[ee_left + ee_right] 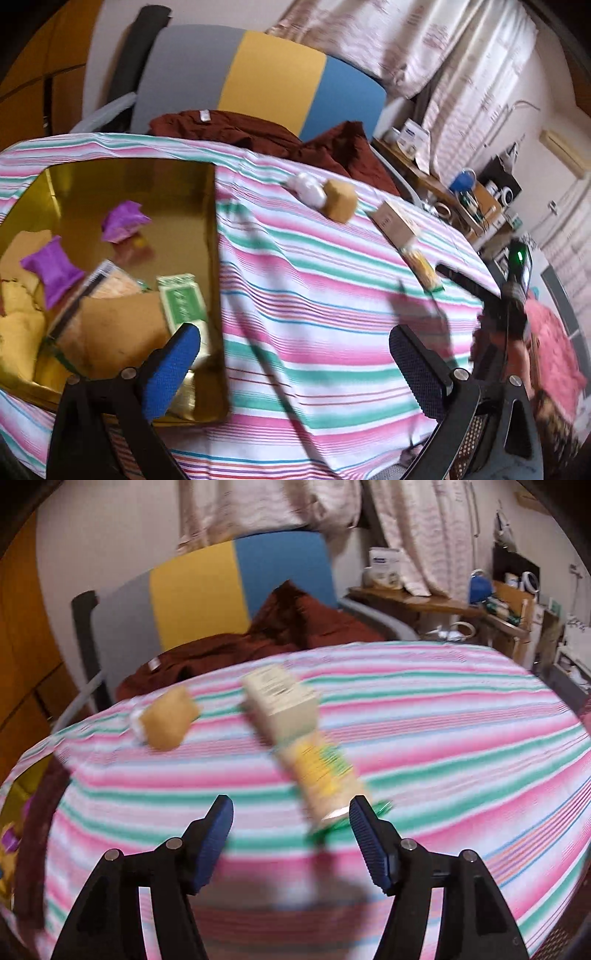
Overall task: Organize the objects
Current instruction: 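Grasp the WEIDAN snack bag with the right tool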
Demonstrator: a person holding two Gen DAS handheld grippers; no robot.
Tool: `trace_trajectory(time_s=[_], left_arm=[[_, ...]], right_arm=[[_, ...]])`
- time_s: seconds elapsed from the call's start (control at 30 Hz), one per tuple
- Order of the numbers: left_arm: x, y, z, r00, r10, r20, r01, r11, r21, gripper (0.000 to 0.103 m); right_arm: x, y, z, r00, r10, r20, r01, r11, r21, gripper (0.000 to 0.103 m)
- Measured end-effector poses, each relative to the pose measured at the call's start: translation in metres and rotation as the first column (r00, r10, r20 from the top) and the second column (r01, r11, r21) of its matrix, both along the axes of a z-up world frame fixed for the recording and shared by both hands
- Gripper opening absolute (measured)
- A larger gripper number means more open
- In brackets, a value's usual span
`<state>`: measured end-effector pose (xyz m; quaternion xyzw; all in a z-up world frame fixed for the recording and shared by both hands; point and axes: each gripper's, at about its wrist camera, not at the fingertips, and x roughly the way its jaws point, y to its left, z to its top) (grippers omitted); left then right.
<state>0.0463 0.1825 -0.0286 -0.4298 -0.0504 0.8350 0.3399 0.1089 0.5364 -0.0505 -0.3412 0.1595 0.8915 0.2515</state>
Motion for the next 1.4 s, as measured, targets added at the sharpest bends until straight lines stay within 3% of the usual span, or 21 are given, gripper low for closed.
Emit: trace_trajectory(time_s=[0.2, 0.47, 0.57, 0.8, 1.13, 1.4], left_arm=[[0.009, 0.016, -0.002, 0.999, -0.04, 0.006, 0.04, 0.999, -0.025, 0.103], [0.011, 0.024, -0.005, 0.999, -0.05, 0.013, 0.05, 0.997, -0.057, 0.103], [0.012, 0.028, -0.005, 0.999, -0.054, 0.007, 0.054, 0.996, -0.069, 0.103], [0.003, 0.05, -0.007, 0.998, -0.057, 0.02, 0.058, 0.994, -0.094, 0.103], [-0.043, 0.119, -0.009, 1.0, -0.027, 0.014, 0.029, 0.988, -0.149, 0.103], [-0.091, 0.192, -0.009, 0.998, -0.028, -0.052, 0.016, 0.975, -0.219, 0.103]], right_arm=[[-0.023, 0.027, -0.011, 0.998, 0.011, 0.057, -0.011, 1.0, -0.001, 0.066], [-0.041, 0.026, -0.035, 0.992, 0.059, 0.111, -0.059, 0.998, -0.01, 0.066], [-0.043, 0.03, -0.045, 0.99, 0.06, 0.13, -0.055, 0.998, -0.036, 0.054], [-0.039, 0.02, -0.044, 0.988, 0.035, 0.153, -0.036, 0.999, 0.005, 0.045], [-0.022, 0.01, -0.045, 0.992, -0.07, 0.109, 0.066, 0.997, 0.039, 0.044], [-0.022, 0.015, -0.048, 0.993, -0.082, 0.088, 0.078, 0.996, 0.045, 0.044]])
